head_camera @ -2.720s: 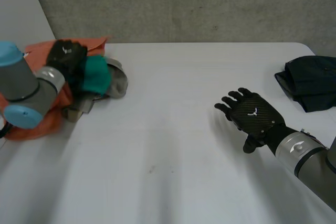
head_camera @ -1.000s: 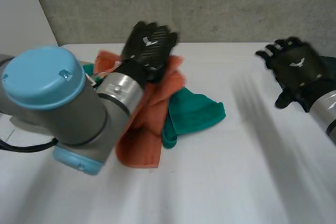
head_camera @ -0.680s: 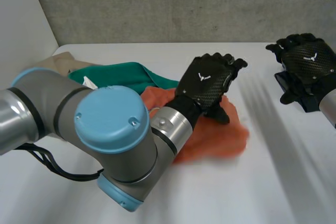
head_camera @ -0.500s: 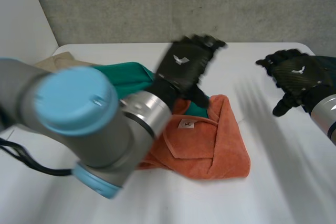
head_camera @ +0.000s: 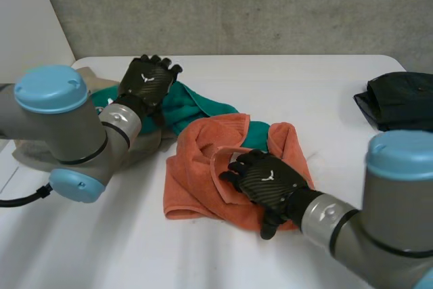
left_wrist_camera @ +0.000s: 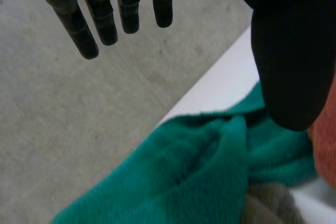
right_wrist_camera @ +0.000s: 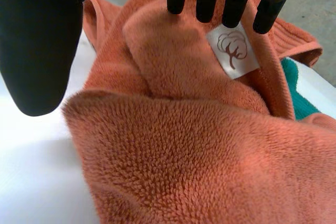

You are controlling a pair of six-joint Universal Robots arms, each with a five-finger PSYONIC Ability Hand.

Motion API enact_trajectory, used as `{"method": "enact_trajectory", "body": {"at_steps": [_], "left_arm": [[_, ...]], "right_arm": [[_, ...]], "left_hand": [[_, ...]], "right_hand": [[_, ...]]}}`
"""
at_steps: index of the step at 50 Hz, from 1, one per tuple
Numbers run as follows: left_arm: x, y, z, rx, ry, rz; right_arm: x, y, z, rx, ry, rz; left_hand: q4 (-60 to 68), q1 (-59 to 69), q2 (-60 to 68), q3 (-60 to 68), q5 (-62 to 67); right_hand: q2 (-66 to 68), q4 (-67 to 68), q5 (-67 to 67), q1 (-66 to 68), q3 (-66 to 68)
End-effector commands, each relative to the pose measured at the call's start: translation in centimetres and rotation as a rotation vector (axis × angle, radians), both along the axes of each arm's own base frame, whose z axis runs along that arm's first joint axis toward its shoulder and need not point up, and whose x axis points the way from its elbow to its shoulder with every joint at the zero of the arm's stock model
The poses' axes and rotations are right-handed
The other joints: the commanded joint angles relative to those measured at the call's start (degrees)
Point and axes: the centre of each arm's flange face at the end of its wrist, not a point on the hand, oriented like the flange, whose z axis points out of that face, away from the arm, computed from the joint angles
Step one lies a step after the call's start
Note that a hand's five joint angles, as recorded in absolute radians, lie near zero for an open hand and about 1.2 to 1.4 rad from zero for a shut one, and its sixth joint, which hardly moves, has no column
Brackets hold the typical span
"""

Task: Fold the laundry.

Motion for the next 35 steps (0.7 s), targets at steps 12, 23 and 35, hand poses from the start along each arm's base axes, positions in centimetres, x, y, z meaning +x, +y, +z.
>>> {"method": "enact_trajectory", "body": {"at_steps": [12, 23, 35], "left_arm": [[-0.5, 1.4, 1.4, -0.003, 0.03, -0.024], [-1.4, 2.1, 1.1, 0.005, 0.027, -0.085], [-3.4, 2.7, -3.3, 0.085, -0.019, -0.191]], "right_arm": [[-3.6, -4.9, 4.5, -0.342, 0.04, -0.303], [-14.5, -11.1, 5.6, -0.373, 0.327, -0.531], [-15.1, -11.5, 5.3, -0.367, 0.313, -0.555]], "left_hand": [[1.1, 1.6, 0.8, 0.7, 1.4], [1.6, 2.1, 1.3, 1.2, 1.9], [5.6, 6.1, 5.3, 5.3, 6.0]], "right_hand": [[67.8, 67.5, 67.5, 66.7, 67.5], [67.8, 67.5, 67.5, 66.7, 67.5], [67.8, 67.5, 67.5, 66.7, 67.5]]}}
